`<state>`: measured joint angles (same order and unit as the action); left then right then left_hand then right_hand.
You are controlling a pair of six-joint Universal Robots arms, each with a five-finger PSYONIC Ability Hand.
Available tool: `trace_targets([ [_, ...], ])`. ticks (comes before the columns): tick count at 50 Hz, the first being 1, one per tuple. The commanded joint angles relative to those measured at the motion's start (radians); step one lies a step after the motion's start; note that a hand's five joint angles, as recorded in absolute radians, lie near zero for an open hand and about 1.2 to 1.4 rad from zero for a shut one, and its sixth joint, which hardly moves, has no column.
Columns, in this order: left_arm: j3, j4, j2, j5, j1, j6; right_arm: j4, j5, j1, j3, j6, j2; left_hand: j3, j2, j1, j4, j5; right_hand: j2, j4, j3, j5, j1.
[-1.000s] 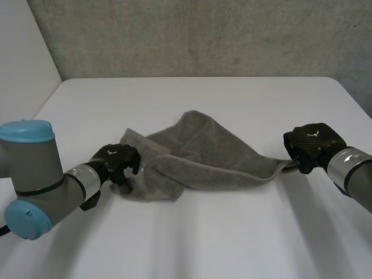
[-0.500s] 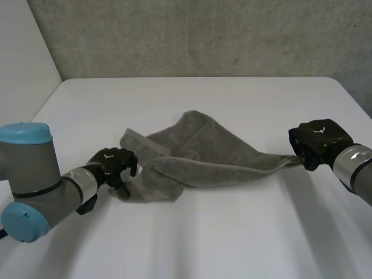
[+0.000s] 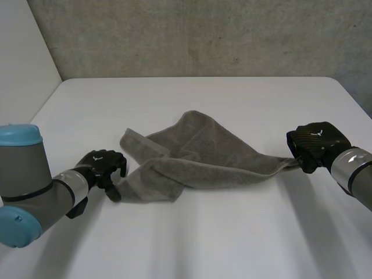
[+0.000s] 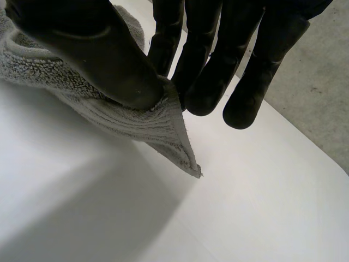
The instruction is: Fold the towel.
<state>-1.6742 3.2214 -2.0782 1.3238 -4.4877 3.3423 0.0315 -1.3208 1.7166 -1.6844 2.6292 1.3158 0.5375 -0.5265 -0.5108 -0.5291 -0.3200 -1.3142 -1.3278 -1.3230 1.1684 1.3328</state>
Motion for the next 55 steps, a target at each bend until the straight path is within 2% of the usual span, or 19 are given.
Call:
trace_targets([
  [1,-0.01,0.0,-0.013,-0.009,0.001,-0.003,-0.004,0.0,-0.002,-0.003,0.0,0.0,0.171,-0.182,-0.197,-0.179,-0.214,-0.082,-0.068,-0.073,0.053,0.063],
  [2,-0.013,0.0,-0.011,-0.012,0.004,-0.004,-0.004,0.0,-0.003,-0.001,0.0,-0.001,0.413,-0.424,-0.44,-0.422,-0.456,-0.082,-0.068,-0.073,0.053,0.063],
  [3,-0.013,0.0,-0.011,-0.012,0.004,-0.004,-0.004,0.0,-0.003,-0.001,0.0,-0.001,0.416,-0.427,-0.443,-0.424,-0.459,-0.082,-0.068,-0.073,0.053,0.063],
  [4,-0.013,-0.002,-0.007,-0.015,0.007,-0.004,-0.004,0.0,-0.006,0.0,0.0,0.0,0.651,-0.662,-0.678,-0.66,-0.694,-0.082,-0.068,-0.073,0.053,0.063],
  [5,-0.013,-0.002,-0.006,-0.015,0.007,-0.004,-0.002,0.0,-0.008,0.006,0.0,0.0,0.654,-0.665,-0.68,-0.662,-0.697,-0.082,-0.068,-0.073,0.053,0.063],
  [6,-0.012,-0.002,0.001,-0.024,0.01,-0.004,-0.002,0.0,-0.008,0.006,0.0,0.0,0.857,-0.868,-0.883,-0.865,-0.9,-0.082,-0.068,-0.073,0.053,0.063],
  [11,0.014,-0.02,0.046,-0.077,0.013,-0.014,0.008,-0.002,-0.009,0.032,0.002,0.011,0.859,-0.87,-0.885,-0.867,-0.902,-0.082,-0.068,-0.073,0.053,0.063],
  [16,0.091,-0.057,0.142,-0.132,0.008,-0.035,0.057,-0.009,-0.002,0.15,0.012,0.115,0.859,-0.87,-0.885,-0.867,-0.902,-0.082,-0.068,-0.073,0.053,0.063],
  [19,0.177,-0.071,0.227,-0.144,0.001,-0.092,0.087,-0.009,0.0,0.2,0.015,0.138,0.859,-0.87,-0.885,-0.867,-0.902,-0.082,-0.068,-0.073,0.053,0.063],
  [26,0.427,-0.072,0.397,-0.143,-0.045,-0.25,0.306,-0.011,0.002,0.559,0.057,0.188,0.859,-0.87,-0.885,-0.867,-0.902,-0.082,-0.068,-0.073,0.053,0.063],
  [33,0.505,-0.074,0.472,-0.15,-0.103,-0.28,0.478,-0.002,-0.009,0.79,0.072,0.175,0.859,-0.87,-0.885,-0.867,-0.902,-0.082,-0.068,-0.073,0.053,0.063],
  [35,0.499,-0.074,0.471,-0.15,-0.108,-0.277,0.55,0.008,-0.014,0.837,0.051,0.128,0.859,-0.87,-0.885,-0.867,-0.902,-0.082,-0.068,-0.073,0.053,0.063],
  [38,0.475,-0.071,0.452,-0.15,-0.107,-0.271,0.577,0.005,-0.011,0.851,0.025,0.074,0.859,-0.87,-0.885,-0.867,-0.902,-0.082,-0.068,-0.073,0.053,0.063],
  [40,0.455,-0.066,0.425,-0.15,-0.105,-0.265,0.613,-0.017,-0.002,0.856,-0.056,-0.019,0.859,-0.87,-0.885,-0.867,-0.902,-0.082,-0.068,-0.073,0.053,0.063],
  [44,0.445,-0.068,0.272,-0.141,-0.104,-0.206,0.614,-0.04,0.015,0.848,-0.1,-0.096,0.859,-0.87,-0.885,-0.867,-0.902,-0.082,-0.068,-0.073,0.053,0.063],
  [46,0.455,-0.068,0.214,-0.135,-0.093,-0.175,0.61,-0.061,0.044,0.858,-0.1,-0.147,0.859,-0.87,-0.885,-0.867,-0.902,-0.082,-0.068,-0.073,0.053,0.063],
  [48,0.478,-0.065,0.155,-0.126,-0.084,-0.141,0.576,-0.124,0.112,0.893,-0.107,-0.257,0.859,-0.87,-0.885,-0.867,-0.902,-0.082,-0.068,-0.073,0.053,0.063],
  [50,0.572,-0.065,0.022,-0.097,-0.048,-0.084,0.541,-0.153,0.142,0.928,-0.107,-0.312,0.859,-0.87,-0.885,-0.867,-0.902,-0.082,-0.068,-0.073,0.053,0.063],
  [55,0.794,-0.063,-0.127,-0.017,0.001,-0.069,0.357,-0.224,0.207,1.075,-0.1,-0.443,0.859,-0.87,-0.885,-0.867,-0.902,-0.082,-0.068,-0.073,0.053,0.063],
])
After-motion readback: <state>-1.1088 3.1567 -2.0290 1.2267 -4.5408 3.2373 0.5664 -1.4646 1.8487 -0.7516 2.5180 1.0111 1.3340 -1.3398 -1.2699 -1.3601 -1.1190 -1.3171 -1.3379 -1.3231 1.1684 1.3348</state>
